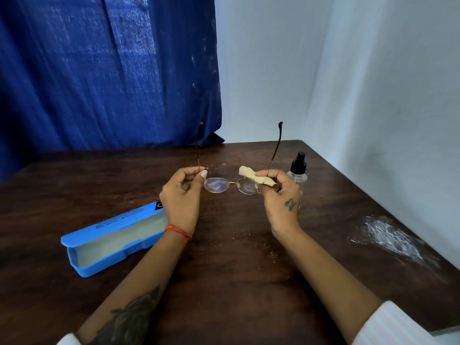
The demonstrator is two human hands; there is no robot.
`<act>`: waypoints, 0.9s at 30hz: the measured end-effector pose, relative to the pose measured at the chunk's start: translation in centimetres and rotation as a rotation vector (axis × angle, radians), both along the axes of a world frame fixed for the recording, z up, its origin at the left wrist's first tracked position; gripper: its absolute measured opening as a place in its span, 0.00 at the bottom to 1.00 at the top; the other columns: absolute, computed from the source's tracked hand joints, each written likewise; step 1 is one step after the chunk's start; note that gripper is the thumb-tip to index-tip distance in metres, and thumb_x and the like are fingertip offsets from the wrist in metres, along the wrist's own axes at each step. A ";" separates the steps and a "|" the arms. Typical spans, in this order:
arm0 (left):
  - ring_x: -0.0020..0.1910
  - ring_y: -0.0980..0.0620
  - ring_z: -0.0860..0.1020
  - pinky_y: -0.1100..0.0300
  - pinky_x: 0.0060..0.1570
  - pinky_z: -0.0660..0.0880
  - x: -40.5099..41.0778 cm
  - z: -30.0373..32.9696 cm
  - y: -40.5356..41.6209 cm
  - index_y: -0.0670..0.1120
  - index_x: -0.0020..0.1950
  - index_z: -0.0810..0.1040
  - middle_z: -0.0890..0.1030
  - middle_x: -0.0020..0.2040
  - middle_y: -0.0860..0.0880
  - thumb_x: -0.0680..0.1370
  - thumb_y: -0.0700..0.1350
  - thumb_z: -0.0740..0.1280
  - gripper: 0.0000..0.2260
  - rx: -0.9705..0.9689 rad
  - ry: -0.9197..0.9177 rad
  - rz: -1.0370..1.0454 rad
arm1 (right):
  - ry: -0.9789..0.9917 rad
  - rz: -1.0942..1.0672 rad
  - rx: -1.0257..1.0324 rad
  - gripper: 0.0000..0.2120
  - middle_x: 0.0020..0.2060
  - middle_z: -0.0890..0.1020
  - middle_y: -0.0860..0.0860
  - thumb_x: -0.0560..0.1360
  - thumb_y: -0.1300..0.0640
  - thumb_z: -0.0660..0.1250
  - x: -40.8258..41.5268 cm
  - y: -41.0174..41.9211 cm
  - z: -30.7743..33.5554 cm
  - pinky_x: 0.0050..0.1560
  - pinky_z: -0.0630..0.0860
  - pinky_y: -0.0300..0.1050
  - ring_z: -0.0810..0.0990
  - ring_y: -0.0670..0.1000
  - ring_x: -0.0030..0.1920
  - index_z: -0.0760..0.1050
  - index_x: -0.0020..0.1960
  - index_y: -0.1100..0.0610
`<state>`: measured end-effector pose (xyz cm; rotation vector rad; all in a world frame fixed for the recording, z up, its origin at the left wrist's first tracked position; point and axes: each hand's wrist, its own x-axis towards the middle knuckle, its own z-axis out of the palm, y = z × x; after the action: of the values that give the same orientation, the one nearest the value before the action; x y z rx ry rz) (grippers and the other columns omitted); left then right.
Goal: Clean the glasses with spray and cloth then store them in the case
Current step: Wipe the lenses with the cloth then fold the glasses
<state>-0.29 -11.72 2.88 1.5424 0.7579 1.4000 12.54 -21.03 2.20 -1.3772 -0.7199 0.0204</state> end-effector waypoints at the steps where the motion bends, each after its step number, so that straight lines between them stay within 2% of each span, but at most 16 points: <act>1: 0.49 0.53 0.81 0.52 0.55 0.77 0.2 0.1 -0.2 0.49 0.50 0.79 0.82 0.48 0.48 0.72 0.41 0.70 0.08 -0.077 -0.058 -0.052 | 0.032 0.010 0.019 0.18 0.35 0.80 0.44 0.67 0.72 0.69 0.0 0.0 0.0 0.34 0.70 0.31 0.74 0.38 0.34 0.79 0.38 0.48; 3: 0.54 0.53 0.79 0.53 0.59 0.75 0.5 0.3 -0.9 0.47 0.59 0.74 0.80 0.54 0.47 0.72 0.39 0.70 0.17 -0.248 -0.173 -0.185 | 0.095 0.026 0.034 0.21 0.35 0.81 0.44 0.67 0.73 0.69 0.0 0.0 0.1 0.35 0.72 0.35 0.75 0.41 0.35 0.79 0.37 0.46; 6: 0.60 0.50 0.76 0.53 0.61 0.73 1.1 0.5 -1.9 0.48 0.69 0.62 0.75 0.61 0.45 0.69 0.35 0.71 0.33 -0.447 -0.302 -0.348 | 0.137 0.040 0.025 0.20 0.35 0.81 0.45 0.67 0.73 0.69 -0.2 0.0 0.2 0.38 0.75 0.40 0.77 0.44 0.36 0.79 0.37 0.47; 8: 0.60 0.51 0.75 0.51 0.62 0.72 1.3 0.3 -2.2 0.49 0.72 0.55 0.74 0.63 0.44 0.65 0.35 0.72 0.41 -0.523 -0.335 -0.432 | 0.151 0.038 0.030 0.19 0.36 0.82 0.46 0.67 0.73 0.69 -0.3 0.0 0.2 0.39 0.76 0.42 0.78 0.46 0.37 0.79 0.38 0.47; 10: 0.59 0.51 0.76 0.50 0.63 0.71 1.4 -0.1 -2.3 0.50 0.72 0.56 0.75 0.63 0.44 0.62 0.36 0.73 0.43 -0.556 -0.313 -0.497 | 0.170 0.040 0.042 0.19 0.36 0.82 0.47 0.67 0.73 0.69 -0.4 0.0 0.2 0.40 0.77 0.43 0.79 0.46 0.38 0.80 0.38 0.48; 13: 0.58 0.50 0.78 0.52 0.58 0.75 1.7 -0.8 -2.4 0.47 0.66 0.66 0.79 0.58 0.45 0.67 0.34 0.71 0.30 -0.508 -0.227 -0.525 | 0.179 0.062 0.050 0.17 0.39 0.83 0.49 0.66 0.73 0.70 -0.5 0.0 0.2 0.42 0.78 0.44 0.80 0.47 0.41 0.80 0.40 0.50; 16: 0.54 0.50 0.80 0.57 0.51 0.79 1.8 -1.1 -2.3 0.42 0.58 0.74 0.82 0.51 0.45 0.71 0.32 0.68 0.17 -0.486 -0.248 -0.505 | 0.151 0.078 0.049 0.18 0.39 0.83 0.50 0.66 0.73 0.69 -0.6 -0.2 0.3 0.44 0.79 0.46 0.81 0.50 0.43 0.80 0.39 0.50; 20: 0.48 0.51 0.82 0.60 0.45 0.80 1.8 -1.1 -2.2 0.41 0.53 0.76 0.85 0.44 0.47 0.71 0.33 0.68 0.11 -0.511 -0.296 -0.493 | 0.086 0.094 0.008 0.19 0.40 0.84 0.49 0.66 0.71 0.70 -0.6 -0.1 0.1 0.47 0.80 0.52 0.82 0.51 0.45 0.80 0.39 0.46; 22: 0.48 0.51 0.83 0.60 0.45 0.80 1.8 -1.1 -2.2 0.42 0.49 0.77 0.85 0.42 0.47 0.71 0.34 0.68 0.09 -0.529 -0.314 -0.509 | 0.002 0.041 0.016 0.18 0.43 0.84 0.49 0.66 0.69 0.70 -0.7 -0.1 0.0 0.50 0.78 0.46 0.81 0.49 0.48 0.80 0.41 0.44; 23: 0.48 0.50 0.82 0.59 0.46 0.80 1.8 -1.1 -2.1 0.42 0.49 0.77 0.85 0.42 0.47 0.71 0.34 0.68 0.08 -0.538 -0.321 -0.513 | -0.081 -0.017 0.011 0.17 0.44 0.83 0.50 0.65 0.68 0.71 -0.8 -0.2 0.1 0.51 0.76 0.40 0.79 0.47 0.48 0.81 0.42 0.45; 25: 0.49 0.50 0.82 0.58 0.48 0.80 1.9 -1.1 -2.1 0.42 0.48 0.77 0.85 0.43 0.47 0.71 0.34 0.68 0.08 -0.544 -0.332 -0.520 | -0.254 -0.153 -0.009 0.14 0.43 0.81 0.53 0.65 0.68 0.71 -0.8 -0.4 0.3 0.47 0.71 0.29 0.77 0.47 0.46 0.82 0.44 0.51; 27: 0.49 0.51 0.82 0.58 0.48 0.80 2.0 -1.1 -2.0 0.41 0.49 0.77 0.85 0.43 0.47 0.71 0.34 0.68 0.08 -0.530 -0.341 -0.528 | -0.403 -0.208 -0.017 0.12 0.41 0.81 0.53 0.65 0.69 0.70 -0.8 -0.6 0.5 0.43 0.71 0.27 0.78 0.47 0.43 0.83 0.44 0.57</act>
<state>1.68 -13.69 1.74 0.9576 0.4185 0.9302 11.79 -21.67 2.66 -1.4842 -0.9062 -0.4266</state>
